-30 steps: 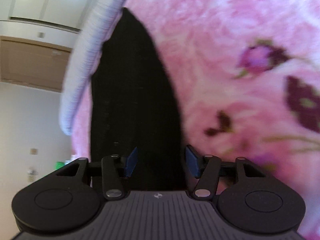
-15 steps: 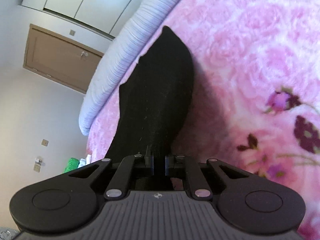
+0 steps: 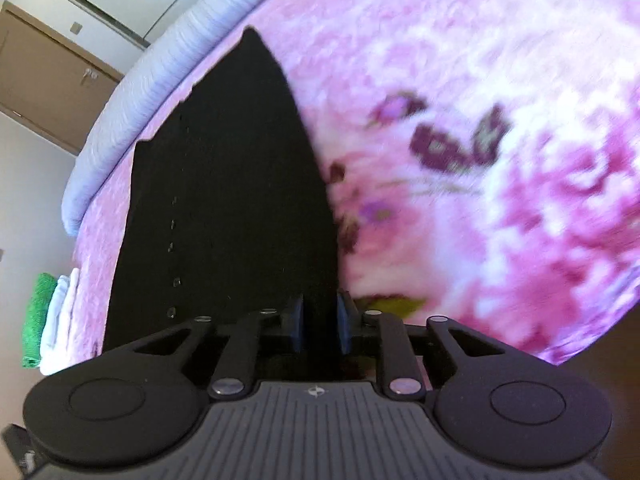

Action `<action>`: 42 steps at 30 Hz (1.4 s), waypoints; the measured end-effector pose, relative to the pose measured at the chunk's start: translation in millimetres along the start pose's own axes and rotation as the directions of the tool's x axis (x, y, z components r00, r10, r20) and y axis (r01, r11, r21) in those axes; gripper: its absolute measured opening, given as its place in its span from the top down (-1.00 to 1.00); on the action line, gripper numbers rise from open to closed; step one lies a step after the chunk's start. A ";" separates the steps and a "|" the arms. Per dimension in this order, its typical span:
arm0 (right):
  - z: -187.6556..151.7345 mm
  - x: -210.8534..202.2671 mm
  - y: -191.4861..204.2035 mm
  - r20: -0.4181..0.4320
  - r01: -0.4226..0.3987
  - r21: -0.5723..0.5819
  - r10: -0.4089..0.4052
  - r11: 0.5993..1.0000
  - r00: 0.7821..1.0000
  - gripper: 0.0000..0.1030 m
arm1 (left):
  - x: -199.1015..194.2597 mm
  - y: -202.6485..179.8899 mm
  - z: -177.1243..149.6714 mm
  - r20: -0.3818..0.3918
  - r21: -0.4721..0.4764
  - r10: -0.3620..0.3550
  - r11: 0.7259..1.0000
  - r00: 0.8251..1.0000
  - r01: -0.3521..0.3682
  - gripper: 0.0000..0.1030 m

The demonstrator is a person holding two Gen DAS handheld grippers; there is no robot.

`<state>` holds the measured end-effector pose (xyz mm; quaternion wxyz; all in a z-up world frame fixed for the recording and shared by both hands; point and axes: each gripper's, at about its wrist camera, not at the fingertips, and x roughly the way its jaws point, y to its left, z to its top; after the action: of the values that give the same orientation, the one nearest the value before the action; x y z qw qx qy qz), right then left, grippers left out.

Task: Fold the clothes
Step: 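Lower the trousers flat onto the bedspread with both grippers, smoothing the legs, then open both grippers and pull back from the flattened black trousers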

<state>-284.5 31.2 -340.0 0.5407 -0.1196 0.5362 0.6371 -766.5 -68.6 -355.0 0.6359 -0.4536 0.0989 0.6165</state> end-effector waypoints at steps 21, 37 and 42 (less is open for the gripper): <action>-50.4 -53.0 101.0 0.158 0.205 -0.457 -0.148 0.865 0.976 -0.49 | -42.2 -125.0 -48.3 0.066 0.362 0.271 0.891 0.960 -0.276 0.21; -83.3 -83.5 103.1 0.178 0.183 -0.432 -0.115 0.883 0.977 -0.72 | -92.4 -146.9 -89.9 0.201 0.371 0.322 0.849 0.925 -0.376 -0.02; -81.8 -75.6 94.5 0.138 0.180 -0.417 -0.133 0.891 0.981 -0.72 | -103.4 -145.8 -101.4 0.217 0.377 0.331 0.839 0.918 -0.392 -0.07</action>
<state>-367.5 -62.5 -264.8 0.5786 -0.2439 0.3427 0.6988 -617.9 -186.2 -275.5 0.5946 -0.2365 0.2651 0.7213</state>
